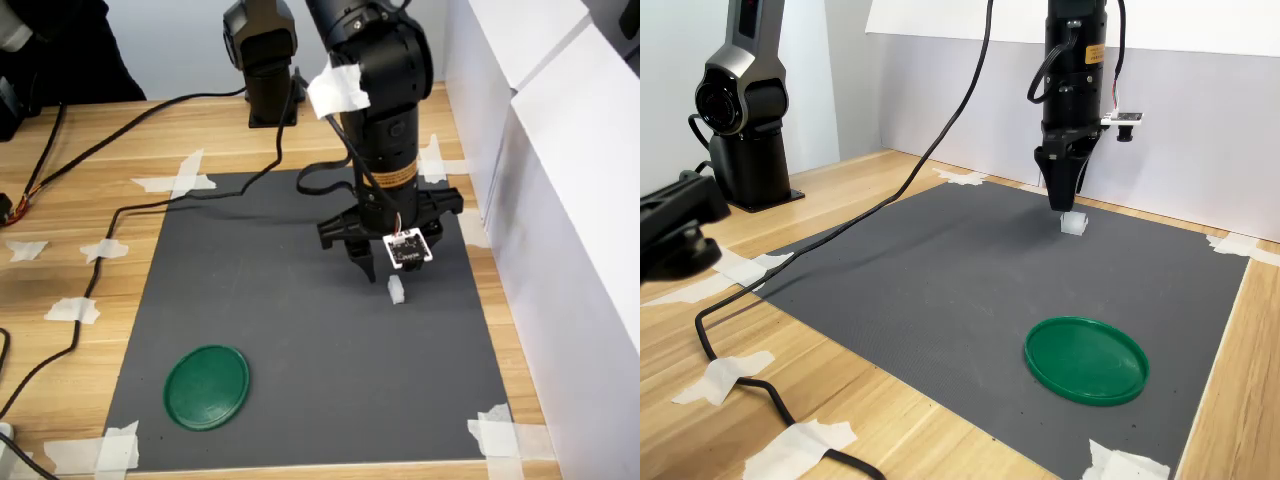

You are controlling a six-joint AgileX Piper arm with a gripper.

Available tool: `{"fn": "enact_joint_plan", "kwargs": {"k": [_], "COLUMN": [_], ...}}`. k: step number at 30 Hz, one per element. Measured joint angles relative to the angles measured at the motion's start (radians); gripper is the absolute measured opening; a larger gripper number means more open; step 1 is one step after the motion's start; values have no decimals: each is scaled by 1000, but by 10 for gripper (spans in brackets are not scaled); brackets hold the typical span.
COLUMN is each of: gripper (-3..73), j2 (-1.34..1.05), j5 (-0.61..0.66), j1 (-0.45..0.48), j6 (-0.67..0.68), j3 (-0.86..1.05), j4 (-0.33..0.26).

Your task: Grasp a white terminal and put it on the green lid.

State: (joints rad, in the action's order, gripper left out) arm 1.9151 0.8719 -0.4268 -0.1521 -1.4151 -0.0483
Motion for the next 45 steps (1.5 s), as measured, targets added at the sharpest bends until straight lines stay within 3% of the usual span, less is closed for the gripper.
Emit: {"fn": "enact_joint_plan", "kwargs": {"k": [21,28,38,45], "gripper": [563,526,389,219], "j2": [53,62,67,68], "j5": [-53,-60,-78,-78], "j1": [0,0,0,0], "j6": [0,-1,-1,-1], "j3": [0,0,0,0], "j4": [4,4,3,3]}}
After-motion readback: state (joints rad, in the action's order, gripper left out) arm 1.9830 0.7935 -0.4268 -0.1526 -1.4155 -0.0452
